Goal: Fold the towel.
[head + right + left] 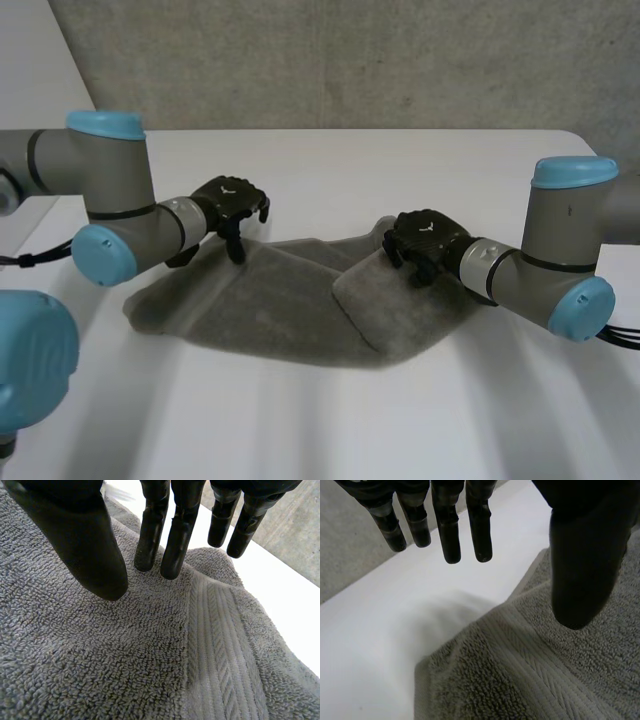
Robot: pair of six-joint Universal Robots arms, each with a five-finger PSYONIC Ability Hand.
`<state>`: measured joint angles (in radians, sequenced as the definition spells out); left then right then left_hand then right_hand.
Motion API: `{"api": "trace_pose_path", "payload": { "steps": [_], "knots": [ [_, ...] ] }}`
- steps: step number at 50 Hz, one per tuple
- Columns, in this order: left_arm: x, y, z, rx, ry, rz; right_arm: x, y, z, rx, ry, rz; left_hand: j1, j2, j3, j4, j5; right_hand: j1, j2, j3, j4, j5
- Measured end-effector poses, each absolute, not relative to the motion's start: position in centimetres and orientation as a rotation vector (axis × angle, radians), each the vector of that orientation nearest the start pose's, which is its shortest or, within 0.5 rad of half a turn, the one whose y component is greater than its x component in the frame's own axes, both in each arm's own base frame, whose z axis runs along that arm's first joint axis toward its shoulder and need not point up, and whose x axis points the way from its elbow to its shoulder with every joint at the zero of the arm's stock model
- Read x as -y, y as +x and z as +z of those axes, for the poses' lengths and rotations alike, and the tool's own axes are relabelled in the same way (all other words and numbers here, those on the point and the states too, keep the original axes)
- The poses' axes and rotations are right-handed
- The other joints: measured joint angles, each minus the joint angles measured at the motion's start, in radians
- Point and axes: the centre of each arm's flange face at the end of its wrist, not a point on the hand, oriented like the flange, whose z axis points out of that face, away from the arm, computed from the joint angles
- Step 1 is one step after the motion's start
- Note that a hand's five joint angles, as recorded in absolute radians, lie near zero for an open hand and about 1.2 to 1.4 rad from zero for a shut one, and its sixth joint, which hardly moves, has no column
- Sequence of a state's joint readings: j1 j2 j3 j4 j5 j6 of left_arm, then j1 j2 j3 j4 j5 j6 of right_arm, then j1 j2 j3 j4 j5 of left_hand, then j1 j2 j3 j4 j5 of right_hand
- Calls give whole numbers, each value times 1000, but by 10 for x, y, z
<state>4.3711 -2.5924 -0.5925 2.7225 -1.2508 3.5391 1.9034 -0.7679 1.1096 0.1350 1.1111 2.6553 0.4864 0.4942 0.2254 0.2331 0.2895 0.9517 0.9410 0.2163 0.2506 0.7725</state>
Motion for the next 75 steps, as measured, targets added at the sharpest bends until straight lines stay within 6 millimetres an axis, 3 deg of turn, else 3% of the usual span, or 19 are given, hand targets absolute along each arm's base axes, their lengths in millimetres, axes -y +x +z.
{"api": "trace_pose_path", "payload": {
  "steps": [12, 31, 40, 41, 46, 53, 57, 65, 70, 75],
  "knots": [
    [386, -306, 129, -2626, 1308, -1689, 330, 297, 136, -2037, -1264, -1482, 0, 0, 0, 0, 0, 0, 0, 0, 0, 0],
    [388, -306, 122, -2630, 1313, -1677, 330, 297, 132, -2034, -1263, -1483, 33, 14, 0, 0, 58, -1, 0, 0, 0, -1],
    [386, -306, 122, -2644, 1319, -1659, 330, 297, 132, -2033, -1262, -1487, 321, 335, 0, 0, 341, -1, 0, 0, 0, -1],
    [386, -306, 124, -2644, 1319, -1659, 330, 297, 132, -2033, -1262, -1488, 474, 497, 0, 0, 517, -1, 0, 0, 0, -1],
    [383, -306, 139, -2625, 1320, -1686, 330, 297, 133, -2032, -1262, -1489, 771, 799, 0, 0, 836, -1, 0, 0, 0, -1],
    [371, -309, 176, -2556, 1334, -1784, 329, 297, 134, -2032, -1262, -1491, 771, 805, 0, 0, 843, -1, 0, 0, 0, -1],
    [365, -312, 188, -2520, 1342, -1829, 329, 297, 135, -2031, -1262, -1491, 771, 805, 0, 0, 843, -1, 0, 0, 0, -1],
    [358, -311, 183, -2532, 1347, -1812, 327, 296, 144, -2014, -1261, -1526, 771, 805, 0, 0, 843, 25, 27, 0, 0, 22],
    [353, -306, 180, -2551, 1335, -1785, 326, 293, 162, -1980, -1257, -1597, 771, 805, 0, 0, 843, 334, 338, 0, 0, 344],
    [342, -298, 185, -2559, 1304, -1776, 325, 282, 176, -1978, -1243, -1640, 771, 805, 0, 0, 843, 348, 358, 0, 0, 381]
  ]
}}
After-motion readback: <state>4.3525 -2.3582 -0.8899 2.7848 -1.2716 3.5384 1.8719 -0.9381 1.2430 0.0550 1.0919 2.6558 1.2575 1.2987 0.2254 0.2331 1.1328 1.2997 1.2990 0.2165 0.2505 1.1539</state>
